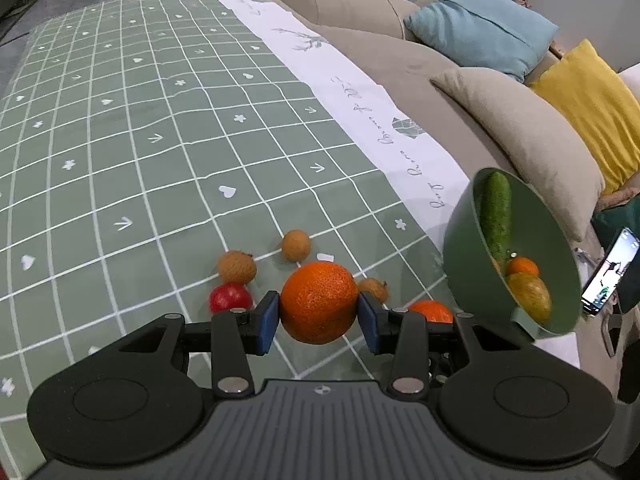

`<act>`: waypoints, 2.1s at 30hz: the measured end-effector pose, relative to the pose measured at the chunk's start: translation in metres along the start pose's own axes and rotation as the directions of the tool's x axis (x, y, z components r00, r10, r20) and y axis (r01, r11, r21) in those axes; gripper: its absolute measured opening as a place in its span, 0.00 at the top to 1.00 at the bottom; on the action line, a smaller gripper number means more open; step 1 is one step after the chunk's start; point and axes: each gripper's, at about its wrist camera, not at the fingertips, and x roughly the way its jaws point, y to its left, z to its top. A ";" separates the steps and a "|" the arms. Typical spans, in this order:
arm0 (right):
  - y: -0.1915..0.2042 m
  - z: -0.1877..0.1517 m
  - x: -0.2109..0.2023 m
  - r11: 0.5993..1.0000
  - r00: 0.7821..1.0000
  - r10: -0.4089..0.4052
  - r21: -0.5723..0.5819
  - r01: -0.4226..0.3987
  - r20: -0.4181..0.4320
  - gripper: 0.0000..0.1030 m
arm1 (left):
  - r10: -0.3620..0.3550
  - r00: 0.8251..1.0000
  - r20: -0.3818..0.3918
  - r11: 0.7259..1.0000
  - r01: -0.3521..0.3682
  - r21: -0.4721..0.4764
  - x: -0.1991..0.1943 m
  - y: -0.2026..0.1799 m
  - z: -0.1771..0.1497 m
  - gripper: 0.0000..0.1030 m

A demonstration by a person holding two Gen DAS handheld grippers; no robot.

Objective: Organize fruits
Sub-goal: 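Lower the orange into the colander with the left tool while the right releases its orange there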

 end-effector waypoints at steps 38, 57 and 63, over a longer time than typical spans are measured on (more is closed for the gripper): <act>-0.118 0.056 -0.085 0.957 0.991 -0.111 -0.261 0.127 0.077 0.63 | -0.148 0.986 -0.079 0.954 0.163 0.252 0.007 -0.157 0.024 0.54; -0.142 0.064 -0.028 0.945 0.994 -0.106 -0.311 0.098 -0.009 0.63 | -0.127 0.969 -0.213 0.950 0.180 0.255 0.077 -0.170 0.031 0.54; -0.143 0.068 -0.021 0.945 0.995 -0.095 -0.316 0.088 -0.006 0.63 | -0.134 0.968 -0.212 0.948 0.188 0.258 0.081 -0.170 0.034 0.53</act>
